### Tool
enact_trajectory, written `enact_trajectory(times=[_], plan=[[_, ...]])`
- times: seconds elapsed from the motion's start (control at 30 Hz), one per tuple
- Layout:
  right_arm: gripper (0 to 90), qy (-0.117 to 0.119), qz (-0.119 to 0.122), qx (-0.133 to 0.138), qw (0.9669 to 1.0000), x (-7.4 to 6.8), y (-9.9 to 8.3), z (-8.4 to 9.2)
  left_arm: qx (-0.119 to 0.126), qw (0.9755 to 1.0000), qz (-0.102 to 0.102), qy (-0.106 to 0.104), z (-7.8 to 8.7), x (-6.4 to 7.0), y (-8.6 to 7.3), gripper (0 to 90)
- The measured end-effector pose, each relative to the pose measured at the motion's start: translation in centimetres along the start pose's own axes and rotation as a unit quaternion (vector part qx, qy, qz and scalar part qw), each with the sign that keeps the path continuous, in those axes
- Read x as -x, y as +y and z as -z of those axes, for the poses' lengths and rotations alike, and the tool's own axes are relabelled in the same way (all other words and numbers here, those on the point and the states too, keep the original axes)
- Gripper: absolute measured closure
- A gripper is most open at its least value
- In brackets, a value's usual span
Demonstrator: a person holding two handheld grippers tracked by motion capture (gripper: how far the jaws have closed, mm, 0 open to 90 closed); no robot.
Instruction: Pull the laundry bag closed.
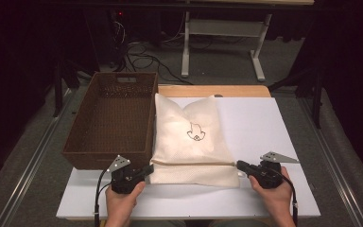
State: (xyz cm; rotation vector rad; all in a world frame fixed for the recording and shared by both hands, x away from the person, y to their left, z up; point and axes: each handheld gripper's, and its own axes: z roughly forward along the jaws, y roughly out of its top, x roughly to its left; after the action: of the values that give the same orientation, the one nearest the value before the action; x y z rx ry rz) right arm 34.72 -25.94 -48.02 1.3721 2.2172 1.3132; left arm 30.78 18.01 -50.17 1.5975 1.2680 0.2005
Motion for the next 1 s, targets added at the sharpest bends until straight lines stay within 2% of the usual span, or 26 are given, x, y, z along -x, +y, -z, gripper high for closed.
enact_trajectory(times=[0.13, 0.17, 0.27, 0.3, 0.37, 0.47, 0.53, 0.57, 0.6, 0.63, 0.67, 0.7, 0.73, 0.77, 0.8, 0.87, 0.93, 0.97, 1.0], plan=[[86.3, -0.015, 0.007, -0.008, 0.9998, 0.4, -0.1, 0.0, -0.004, 1.0, -0.005, 0.001, 0.0, -0.4, 0.0, 87.7], [86.3, -0.017, 0.0, -0.01, 0.9998, 0.5, -0.2, -0.1, -0.006, 1.0, -0.004, 0.001, 0.0, -0.5, 0.0, 87.7], [86.3, -0.026, 0.0, -0.013, 0.9996, 0.7, -0.4, -0.3, -0.008, 0.9999, -0.009, 0.005, -0.1, -0.4, 0.0, 87.7], [86.4, -0.033, 0.007, -0.015, 0.9993, 0.6, -0.5, -0.4, -0.006, 0.9998, -0.017, 0.012, -0.2, -0.3, 0.0, 87.7], [86.4, -0.04, 0.014, -0.016, 0.999, 0.4, -0.4, -0.5, -0.005, 0.9998, -0.017, 0.01, -0.2, -0.3, 0.0, 87.7], [86.4, -0.033, 0.012, -0.013, 0.9993, 0.4, -0.5, -0.4, 0.001, 0.9998, -0.02, 0.002, -0.1, -0.3, -0.1, 87.2], [86.9, -0.024, 0.019, -0.013, 0.9995, 0.4, -0.6, -0.3, 0.003, 0.9997, -0.023, -0.005, -0.1, -0.3, -0.1, 83.4], [83.8, -0.011, 0.022, -0.006, 0.9997, 0.3, -0.6, -0.1, 0.009, 0.9993, -0.031, -0.02, 0.0, -0.4, -0.2, 76.5], [78.2, -0.009, 0.026, -0.003, 0.9996, 0.2, -0.6, 0.0, 0.009, 0.9993, -0.031, -0.02, 0.0, -0.4, -0.2, 69.5], [70.7, -0.007, 0.034, 0.0, 0.9994, 0.0, -0.7, 0.1, 0.014, 0.9988, -0.04, -0.025, 0.2, -0.2, -0.2, 62.9], [70.7, -0.007, 0.034, 0.0, 0.9994, 0.0, -0.7, 0.1, 0.014, 0.9988, -0.04, -0.025, 0.2, -0.2, -0.2, 59.1], [55.5, 0.005, 0.046, 0.005, 0.9989, -0.1, -0.6, 0.3, 0.019, 0.9977, -0.055, -0.034, 0.4, 0.1, 0.0, 50.9], [51.7, 0.008, 0.05, 0.005, 0.9987, -0.1, -0.6, 0.4, 0.017, 0.9969, -0.065, -0.04, 0.5, 0.2, 0.1, 45.9], [48.2, 0.013, 0.052, 0.005, 0.9986, 0.0, -0.6, 0.5, 0.017, 0.9969, -0.065, -0.04, 0.5, 0.2, 0.1, 39.9], [42.8, 0.016, 0.053, 0.005, 0.9984, 0.0, -0.6, 0.7, 0.007, 0.9953, -0.079, -0.055, 0.7, 0.7, 0.4, 32.7], [33.8, 0.022, 0.048, 0.006, 0.9986, 0.1, -0.5, 1.0, 0.001, 0.9937, -0.096, -0.057, 0.9, 1.1, 0.5, 23.0], [30.3, 0.025, 0.049, 0.01, 0.9984, 0.2, -0.5, 1.2, 0.001, 0.9933, -0.099, -0.059, 1.0, 1.2, 0.6, 14.9], [22.9, 0.028, 0.051, 0.013, 0.9982, 0.4, -0.4, 1.6, 0.003, 0.9924, -0.104, -0.064, 1.3, 1.3, 0.7, 12.3], [20.6, 0.03, 0.051, 0.015, 0.9982, 0.5, -0.4, 1.8, 0.003, 0.9924, -0.104, -0.064, 1.3, 1.3, 0.7, 9.6]])
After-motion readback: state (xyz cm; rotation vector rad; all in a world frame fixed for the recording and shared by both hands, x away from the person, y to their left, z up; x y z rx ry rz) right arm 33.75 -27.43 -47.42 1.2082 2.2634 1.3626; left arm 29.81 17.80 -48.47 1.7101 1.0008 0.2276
